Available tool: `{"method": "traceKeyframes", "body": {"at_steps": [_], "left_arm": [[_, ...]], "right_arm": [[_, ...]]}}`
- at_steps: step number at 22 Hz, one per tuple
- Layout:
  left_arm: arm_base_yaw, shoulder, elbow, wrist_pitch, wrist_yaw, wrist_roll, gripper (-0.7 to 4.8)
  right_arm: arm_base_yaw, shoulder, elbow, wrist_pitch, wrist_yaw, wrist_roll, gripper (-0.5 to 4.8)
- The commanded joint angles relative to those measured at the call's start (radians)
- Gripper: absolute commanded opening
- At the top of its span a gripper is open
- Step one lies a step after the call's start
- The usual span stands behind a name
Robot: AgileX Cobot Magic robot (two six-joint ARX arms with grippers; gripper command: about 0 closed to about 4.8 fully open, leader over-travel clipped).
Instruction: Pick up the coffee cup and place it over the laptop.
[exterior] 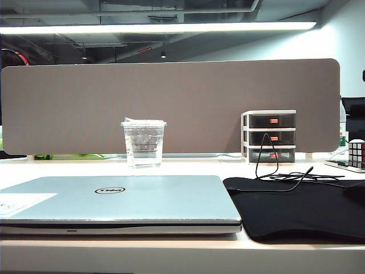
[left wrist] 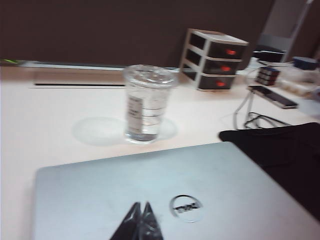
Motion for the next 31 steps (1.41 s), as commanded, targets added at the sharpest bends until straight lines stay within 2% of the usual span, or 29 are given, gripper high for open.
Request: {"method": "traceKeyframes", "body": {"at_steps": [1, 4, 9, 14, 15, 17, 18, 20, 23, 24, 25, 27, 31], "left_arm": [[0.002, 0.000, 0.005, 0.068, 0.043, -0.150, -0.02], [0.002, 0.000, 0.005, 0.127, 0.040, -0.159, -0.01], [0.002, 0.000, 0.005, 0.121, 0.040, -0.138, -0.01], [0.002, 0.000, 0.005, 0.093, 0.048, -0.194, 0.00], [0.002, 0.000, 0.005, 0.093, 0.073, -0.193, 0.24], [0.002, 0.000, 0.015, 0.090, 0.077, -0.193, 1.18], [0.002, 0.001, 0.029, 0.077, 0.053, -0.188, 1.36], [0.002, 0.001, 0.067, 0.061, 0.014, -0.177, 2.11], [0.002, 0.006, 0.119, 0.061, -0.016, -0.140, 2.45], [0.002, 0.013, 0.134, 0.062, -0.043, -0.130, 2.79], [0.002, 0.024, 0.143, 0.067, -0.058, -0.124, 3.38], [0.002, 0.051, 0.146, 0.077, -0.054, -0.119, 3.97], [0.002, 0.109, 0.146, 0.133, -0.031, -0.119, 4.28]], "right_arm": [[0.000, -0.002, -0.006, 0.014, -0.006, 0.001, -0.05], [0.001, -0.002, -0.006, 0.014, -0.006, 0.001, -0.05], [0.000, -0.002, -0.006, 0.013, -0.006, 0.001, -0.05], [0.000, -0.002, -0.006, 0.013, -0.006, 0.019, -0.05], [0.000, -0.002, -0.006, 0.013, -0.006, 0.019, -0.06], [0.000, -0.002, -0.006, 0.013, -0.006, 0.019, -0.05], [0.000, -0.002, -0.006, 0.013, -0.006, 0.019, -0.05], [0.000, -0.002, -0.006, 0.013, -0.006, 0.019, -0.06], [0.000, -0.002, -0.006, 0.013, -0.006, 0.019, -0.06], [0.000, -0.002, -0.006, 0.013, -0.006, 0.019, -0.06], [0.000, -0.002, -0.006, 0.013, -0.006, 0.019, -0.06], [0.000, -0.002, -0.006, 0.013, -0.006, 0.019, -0.06], [0.000, -0.002, -0.006, 0.013, -0.006, 0.020, -0.06]]}}
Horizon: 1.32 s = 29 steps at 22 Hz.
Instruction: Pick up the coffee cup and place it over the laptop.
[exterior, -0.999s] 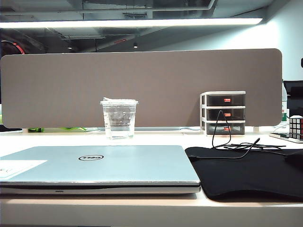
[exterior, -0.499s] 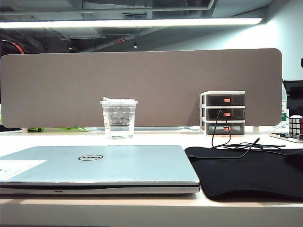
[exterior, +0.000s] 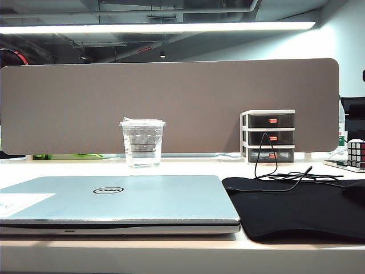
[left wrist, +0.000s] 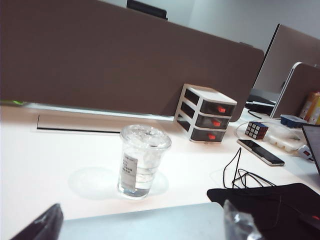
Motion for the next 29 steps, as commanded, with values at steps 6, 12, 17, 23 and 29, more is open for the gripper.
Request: {"method": "traceKeyframes", "body": {"at_steps": [6, 12, 17, 23, 29], "left_arm": [[0.002, 0.224, 0.056, 0.170, 0.053, 0.066, 4.64], [0.002, 0.554, 0.069, 0.457, 0.124, 0.171, 4.79], [0.002, 0.856, 0.073, 0.768, 0.153, 0.270, 4.79], [0.002, 1.074, 0.091, 0.922, 0.154, 0.317, 4.79], [0.000, 1.085, 0.091, 0.950, 0.134, 0.394, 4.79]], "right_arm": [[0.001, -0.002, -0.006, 0.013, -0.005, 0.004, -0.06], [0.000, -0.002, -0.006, 0.012, -0.005, 0.004, -0.06], [0.001, -0.002, -0.006, 0.001, -0.005, 0.004, -0.06], [0.001, -0.002, -0.006, -0.009, -0.005, 0.004, -0.06], [0.001, -0.002, -0.006, -0.009, 0.002, 0.004, -0.06]]}}
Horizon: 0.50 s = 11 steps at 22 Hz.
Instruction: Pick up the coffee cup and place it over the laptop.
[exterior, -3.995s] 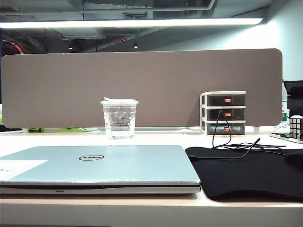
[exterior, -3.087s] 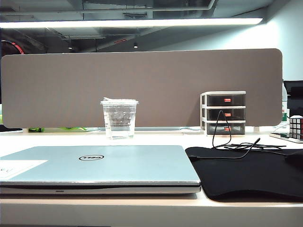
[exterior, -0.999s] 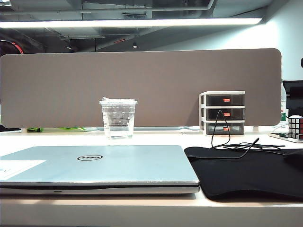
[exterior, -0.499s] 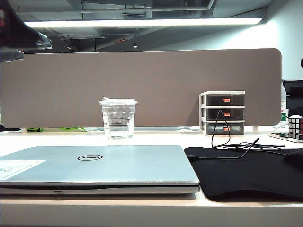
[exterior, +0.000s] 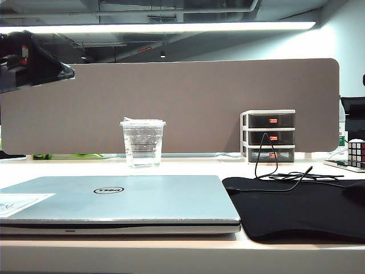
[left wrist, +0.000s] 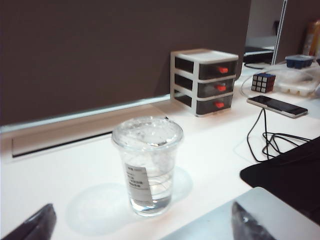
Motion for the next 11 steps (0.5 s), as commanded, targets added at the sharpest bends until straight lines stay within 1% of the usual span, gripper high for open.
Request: {"method": "traceKeyframes", "body": {"at_steps": [1, 2, 4, 6, 8, 11], "left_arm": [[0.016, 0.010, 0.009, 0.014, -0.010, 0.161, 4.79], [0.031, 0.021, 0.019, 0.003, 0.006, 0.163, 4.79], [0.072, 0.081, 0.064, -0.006, 0.084, 0.163, 4.79], [0.092, 0.157, 0.127, -0.005, 0.165, 0.161, 4.79], [0.101, 0.261, 0.214, -0.006, 0.268, 0.161, 4.79], [0.102, 0.357, 0.291, -0.009, 0.312, 0.161, 4.79]], "right_arm": [[0.001, -0.002, -0.006, 0.010, 0.002, 0.004, -0.06], [0.001, -0.002, -0.006, 0.010, 0.002, 0.004, -0.06], [0.001, -0.002, -0.006, 0.010, 0.002, 0.004, -0.06], [0.001, -0.002, -0.006, 0.010, 0.002, 0.004, -0.06], [0.001, -0.002, -0.006, 0.010, 0.002, 0.004, -0.06], [0.001, -0.002, -0.006, 0.010, 0.001, 0.004, -0.06]]}}
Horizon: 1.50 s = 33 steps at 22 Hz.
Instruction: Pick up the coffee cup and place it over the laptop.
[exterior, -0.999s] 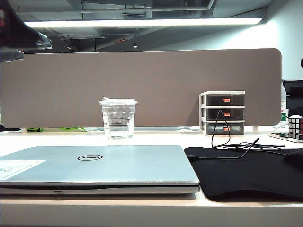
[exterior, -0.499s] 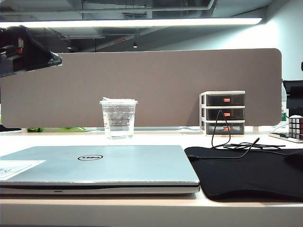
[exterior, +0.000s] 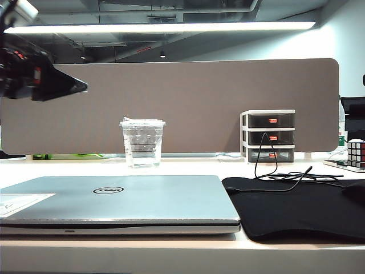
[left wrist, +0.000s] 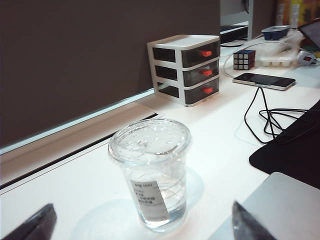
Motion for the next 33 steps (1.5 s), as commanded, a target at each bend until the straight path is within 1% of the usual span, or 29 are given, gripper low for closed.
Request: {"method": "traceKeyframes", "body": {"at_steps": [1, 4, 9, 12, 15, 16, 21, 26, 29, 33], "left_arm": [[0.002, 0.097, 0.077, 0.002, 0.069, 0.002, 4.79], [0.003, 0.185, 0.142, 0.002, 0.106, 0.000, 4.79], [0.003, 0.319, 0.247, 0.002, 0.127, 0.000, 4.79], [0.003, 0.394, 0.309, -0.002, 0.183, 0.000, 4.79], [0.003, 0.496, 0.402, -0.006, 0.250, 0.000, 4.79], [0.003, 0.517, 0.424, -0.012, 0.253, 0.000, 4.79], [0.003, 0.595, 0.508, -0.024, 0.269, 0.000, 4.79], [0.000, 0.659, 0.602, -0.099, 0.322, -0.001, 4.79], [-0.003, 0.676, 0.637, -0.134, 0.359, 0.000, 4.79], [-0.010, 0.690, 0.660, -0.138, 0.362, 0.011, 4.79]], "right_arm": [[0.001, -0.002, -0.006, 0.010, 0.000, 0.004, -0.06], [0.001, -0.002, -0.006, 0.010, 0.000, 0.004, -0.06], [0.001, -0.002, -0.006, 0.010, 0.000, 0.004, -0.06], [0.000, -0.002, -0.006, 0.010, 0.000, 0.004, -0.06], [0.000, -0.002, -0.006, 0.010, 0.000, 0.004, -0.06], [0.000, -0.002, -0.006, 0.010, 0.000, 0.003, -0.06], [0.000, -0.002, -0.006, 0.009, 0.000, 0.003, -0.06], [0.000, -0.002, -0.006, 0.008, 0.000, 0.003, -0.06], [0.000, -0.002, -0.006, 0.007, 0.001, 0.003, -0.06], [0.000, -0.002, -0.006, 0.002, 0.000, 0.003, -0.06]]}}
